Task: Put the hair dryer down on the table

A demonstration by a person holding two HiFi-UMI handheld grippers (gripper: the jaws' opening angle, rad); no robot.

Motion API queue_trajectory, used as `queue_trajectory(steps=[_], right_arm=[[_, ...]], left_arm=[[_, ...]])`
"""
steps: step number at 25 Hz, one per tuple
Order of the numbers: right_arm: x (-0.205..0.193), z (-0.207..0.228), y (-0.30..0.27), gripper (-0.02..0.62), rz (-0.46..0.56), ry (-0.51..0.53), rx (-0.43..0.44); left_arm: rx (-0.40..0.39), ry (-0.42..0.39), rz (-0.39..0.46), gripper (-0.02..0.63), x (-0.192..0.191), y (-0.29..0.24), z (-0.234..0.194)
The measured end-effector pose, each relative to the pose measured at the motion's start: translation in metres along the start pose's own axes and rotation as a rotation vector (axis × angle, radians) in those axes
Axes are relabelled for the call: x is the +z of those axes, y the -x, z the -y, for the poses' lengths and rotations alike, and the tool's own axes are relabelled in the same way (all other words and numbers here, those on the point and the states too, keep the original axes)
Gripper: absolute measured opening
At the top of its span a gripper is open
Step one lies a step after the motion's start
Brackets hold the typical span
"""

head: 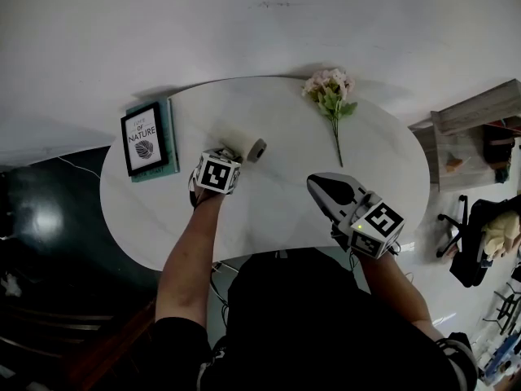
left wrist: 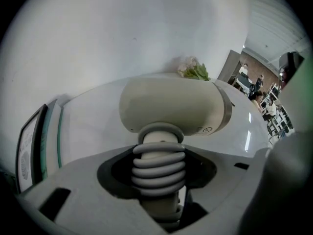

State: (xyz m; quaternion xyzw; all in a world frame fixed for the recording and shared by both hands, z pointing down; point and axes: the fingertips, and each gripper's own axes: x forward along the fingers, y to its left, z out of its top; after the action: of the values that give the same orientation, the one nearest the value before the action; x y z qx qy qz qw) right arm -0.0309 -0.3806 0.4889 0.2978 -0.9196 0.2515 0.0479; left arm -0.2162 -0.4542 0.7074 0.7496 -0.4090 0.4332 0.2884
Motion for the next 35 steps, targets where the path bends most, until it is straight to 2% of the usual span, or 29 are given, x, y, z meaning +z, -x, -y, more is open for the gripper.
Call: queue_trajectory(steps=[2, 6, 12, 18, 24, 28, 31, 35], right_arm=[[0.001, -0.002, 0.000, 0.006, 0.012, -0.029, 0.010], [-0.008, 0.002, 0.004, 0.006, -0.005, 0.004, 0.029], [-0.019, 0.004, 0.008, 0.006, -0.036, 0.001, 0.053], [-0.021, 0.005, 0.015, 0.006, -0.034, 0.002, 0.081], [-0.026, 0.014, 0.023, 0.006, -0.041, -0.009, 0.092], [-0.019, 0.010, 0.021, 0.006, -0.024, -0.016, 0.112], [-0.011, 0.004, 0.021, 0.006, -0.012, 0.009, 0.124], [0.002, -0.014, 0.018, 0.006, 0.007, 0.054, 0.131]], left_arm=[[-0.004, 0.007, 0.009, 0.222, 0.000, -0.001, 0.001], [-0.021, -0.004, 0.032, 0.225, -0.003, -0.005, 0.004], [-0.016, -0.022, 0.003, 0.230, -0.001, -0.005, 0.002], [-0.023, -0.005, 0.005, 0.232, -0.003, -0.005, 0.003], [-0.048, 0.017, 0.039, 0.264, -0.003, 0.003, 0.007], [-0.002, 0.053, 0.108, 0.273, -0.003, 0.021, 0.001], [0.024, 0.070, 0.203, 0.270, 0.001, 0.048, 0.002], [0.025, 0.091, 0.342, 0.227, 0.009, 0.097, 0.006]])
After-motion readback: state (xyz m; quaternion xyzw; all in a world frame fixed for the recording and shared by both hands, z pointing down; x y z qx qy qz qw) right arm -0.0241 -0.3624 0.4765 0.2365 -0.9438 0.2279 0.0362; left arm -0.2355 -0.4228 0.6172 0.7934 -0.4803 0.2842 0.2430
